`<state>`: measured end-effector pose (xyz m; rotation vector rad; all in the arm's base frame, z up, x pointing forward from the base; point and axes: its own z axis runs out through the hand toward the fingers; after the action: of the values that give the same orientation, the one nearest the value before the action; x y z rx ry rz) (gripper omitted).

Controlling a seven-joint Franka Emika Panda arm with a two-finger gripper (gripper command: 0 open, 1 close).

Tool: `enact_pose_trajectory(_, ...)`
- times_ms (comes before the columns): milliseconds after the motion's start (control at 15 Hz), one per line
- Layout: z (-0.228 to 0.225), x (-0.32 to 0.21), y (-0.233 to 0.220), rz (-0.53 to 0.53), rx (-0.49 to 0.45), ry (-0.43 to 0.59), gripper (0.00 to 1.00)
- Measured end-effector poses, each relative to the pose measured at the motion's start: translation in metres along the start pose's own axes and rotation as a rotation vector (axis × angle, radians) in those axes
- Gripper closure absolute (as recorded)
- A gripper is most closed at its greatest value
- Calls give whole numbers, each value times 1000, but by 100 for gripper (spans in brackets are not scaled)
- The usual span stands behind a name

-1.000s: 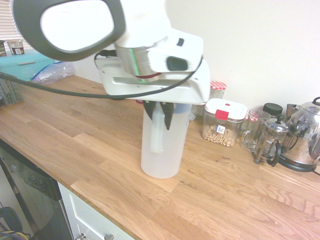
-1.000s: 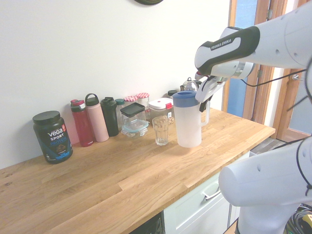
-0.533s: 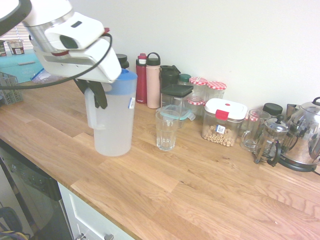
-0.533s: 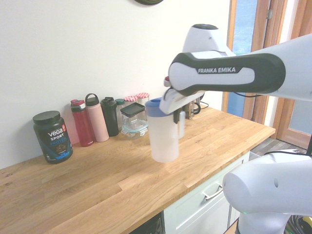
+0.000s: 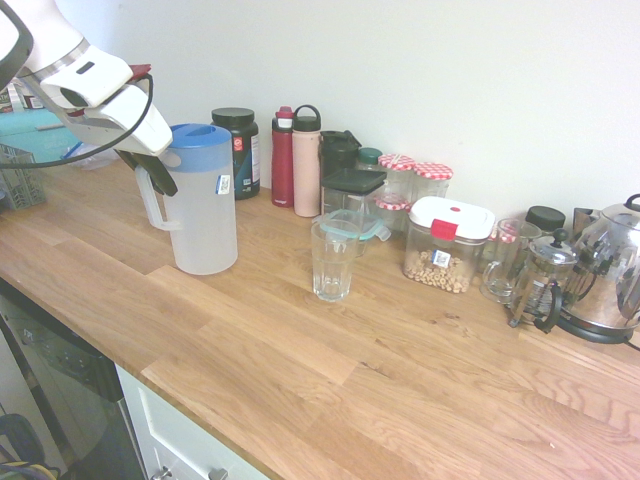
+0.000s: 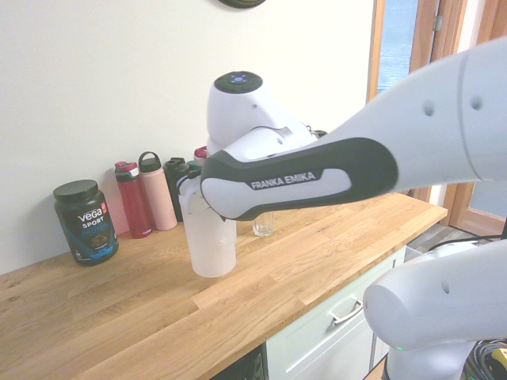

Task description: Pour me some water

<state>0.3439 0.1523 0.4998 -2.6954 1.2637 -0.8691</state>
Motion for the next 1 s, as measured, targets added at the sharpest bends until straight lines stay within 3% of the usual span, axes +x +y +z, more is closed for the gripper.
enact_pose_trajectory(400,24,-3,-71,19,-68,-15,100)
enact_pose_trajectory(800,35,-17,-83,3,-83,-42,100)
enact_pose_trajectory(867,37,-19,-85,9,-80,-43,0)
enact_pose_trajectory(1000,39,-23,-87,21,-66,-39,0)
